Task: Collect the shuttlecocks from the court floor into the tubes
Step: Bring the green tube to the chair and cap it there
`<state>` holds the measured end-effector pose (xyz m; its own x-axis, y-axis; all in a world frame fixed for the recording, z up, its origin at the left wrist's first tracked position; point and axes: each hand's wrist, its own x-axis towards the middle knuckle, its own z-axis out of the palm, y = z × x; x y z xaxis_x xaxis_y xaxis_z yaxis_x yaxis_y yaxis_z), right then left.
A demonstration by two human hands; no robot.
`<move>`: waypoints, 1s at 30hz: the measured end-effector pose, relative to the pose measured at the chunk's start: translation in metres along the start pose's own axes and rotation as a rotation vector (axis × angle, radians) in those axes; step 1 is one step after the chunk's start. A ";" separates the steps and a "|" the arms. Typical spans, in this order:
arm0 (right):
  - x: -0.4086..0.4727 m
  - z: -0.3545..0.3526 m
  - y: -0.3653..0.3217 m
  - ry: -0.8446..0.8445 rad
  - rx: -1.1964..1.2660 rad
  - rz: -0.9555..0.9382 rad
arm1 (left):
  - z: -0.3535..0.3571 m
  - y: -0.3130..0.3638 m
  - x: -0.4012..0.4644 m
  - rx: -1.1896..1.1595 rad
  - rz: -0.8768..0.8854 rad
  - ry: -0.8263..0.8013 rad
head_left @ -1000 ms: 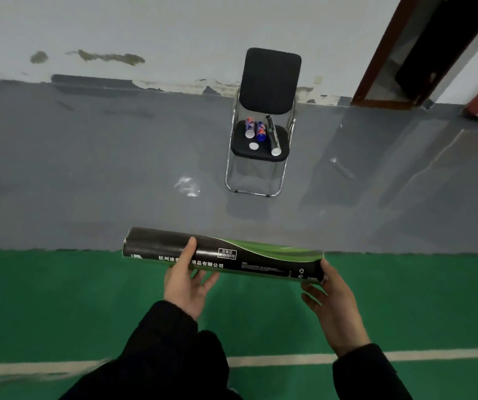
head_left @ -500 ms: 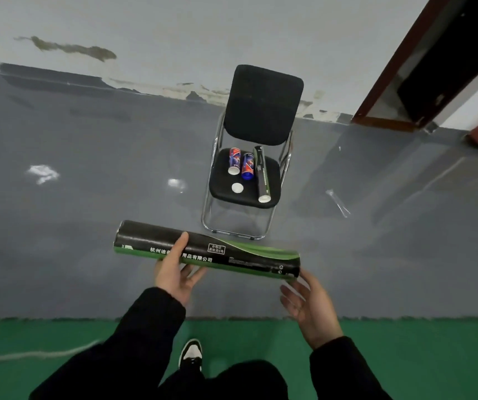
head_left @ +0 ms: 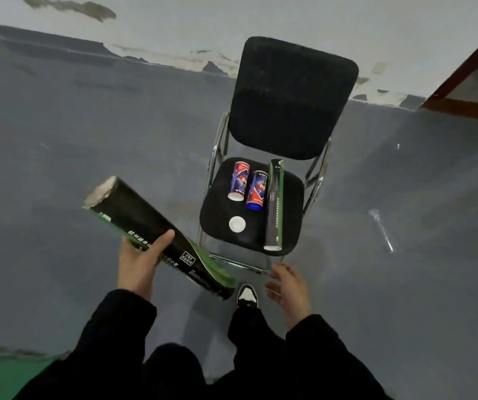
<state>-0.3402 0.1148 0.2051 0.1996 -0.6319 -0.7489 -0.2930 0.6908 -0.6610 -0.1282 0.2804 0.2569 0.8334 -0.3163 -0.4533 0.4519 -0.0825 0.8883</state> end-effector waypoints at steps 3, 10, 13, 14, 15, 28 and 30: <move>0.063 0.022 -0.019 -0.015 -0.069 0.057 | 0.027 0.002 0.045 0.209 0.015 -0.021; 0.200 0.079 -0.031 -0.050 -0.538 -0.032 | 0.056 -0.034 0.112 0.746 -0.011 -0.206; 0.250 0.107 -0.018 -0.100 -0.886 -0.164 | 0.056 -0.060 0.141 0.859 0.007 -0.236; 0.266 0.117 -0.012 -0.119 -0.980 -0.213 | 0.054 -0.068 0.151 0.882 0.012 -0.233; 0.280 0.125 -0.004 -0.144 -1.080 -0.270 | 0.052 -0.075 0.159 0.893 0.015 -0.234; 0.248 0.154 -0.050 -0.220 -0.457 -0.599 | 0.023 -0.098 0.219 1.038 0.006 -0.408; 0.222 0.151 -0.082 -0.441 -0.571 -0.692 | 0.025 -0.096 0.223 1.066 0.030 -0.453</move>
<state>-0.1306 -0.0292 0.0863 0.7915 -0.5643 -0.2349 -0.3632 -0.1251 -0.9233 0.0063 0.1938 0.0726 0.5515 -0.6236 -0.5540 -0.2436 -0.7556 0.6081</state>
